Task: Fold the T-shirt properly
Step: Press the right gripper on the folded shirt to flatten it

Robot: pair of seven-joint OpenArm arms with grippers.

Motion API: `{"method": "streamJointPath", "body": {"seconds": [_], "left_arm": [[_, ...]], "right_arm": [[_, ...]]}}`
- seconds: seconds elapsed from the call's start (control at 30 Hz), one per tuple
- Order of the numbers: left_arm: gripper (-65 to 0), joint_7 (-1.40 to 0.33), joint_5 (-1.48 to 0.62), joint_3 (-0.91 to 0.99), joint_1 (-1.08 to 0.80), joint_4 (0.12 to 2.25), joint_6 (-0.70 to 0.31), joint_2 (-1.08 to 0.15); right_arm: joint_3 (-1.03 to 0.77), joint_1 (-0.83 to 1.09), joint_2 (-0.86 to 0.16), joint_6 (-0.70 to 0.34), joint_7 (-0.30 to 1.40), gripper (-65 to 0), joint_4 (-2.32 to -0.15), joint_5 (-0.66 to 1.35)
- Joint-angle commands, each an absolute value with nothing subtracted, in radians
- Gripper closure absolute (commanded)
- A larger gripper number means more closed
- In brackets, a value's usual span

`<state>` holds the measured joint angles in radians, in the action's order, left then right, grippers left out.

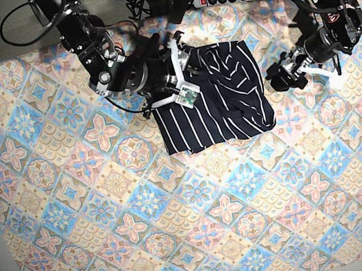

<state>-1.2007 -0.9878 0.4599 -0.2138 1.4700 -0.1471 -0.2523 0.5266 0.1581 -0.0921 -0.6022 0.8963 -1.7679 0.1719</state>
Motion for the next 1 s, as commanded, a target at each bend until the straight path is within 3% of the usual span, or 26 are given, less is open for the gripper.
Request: {"method": "streamJointPath", "body": {"seconds": [0.0, 0.2, 0.37, 0.5, 0.67, 0.87, 0.97], "left_arm": [[-65.0, -1.196, -1.004, 0.464, -0.209, 1.484, -0.151, -0.272], [-65.0, -1.196, -1.004, 0.461, -0.208, 1.483, -0.151, -0.28], [-65.0, -1.196, -1.004, 0.464, -0.208, 1.483, -0.151, -0.28], [-65.0, -1.196, -1.004, 0.466, -0.208, 1.483, -0.151, -0.28], [-65.0, -1.196, -1.006, 0.467, -0.208, 1.483, -0.151, -0.282], [-65.0, -1.196, -1.012, 0.467, -0.206, 1.491, -0.151, -0.282], [-65.0, -1.196, -1.012, 0.461, -0.208, 1.491, -0.153, -0.282]], "right_arm": [[0.529, 0.153, -0.093, -0.61, 0.885, -24.8, -1.787, 0.182], [0.688, 0.041, -0.097, -0.613, 0.889, -14.3, -1.73, 0.182], [0.934, -0.119, -0.097, -0.613, 0.92, -12.7, -1.638, 0.183], [1.026, -0.179, -0.065, -0.613, 0.918, -12.7, -1.583, 0.185], [1.043, -0.188, -0.042, -0.613, 0.923, -13.0, -1.555, 0.185], [1.03, -0.185, -0.076, -0.611, 0.915, -12.8, -1.692, 0.18], [0.928, -0.179, -0.084, -0.61, 0.914, -12.8, -1.744, 0.18]]}}
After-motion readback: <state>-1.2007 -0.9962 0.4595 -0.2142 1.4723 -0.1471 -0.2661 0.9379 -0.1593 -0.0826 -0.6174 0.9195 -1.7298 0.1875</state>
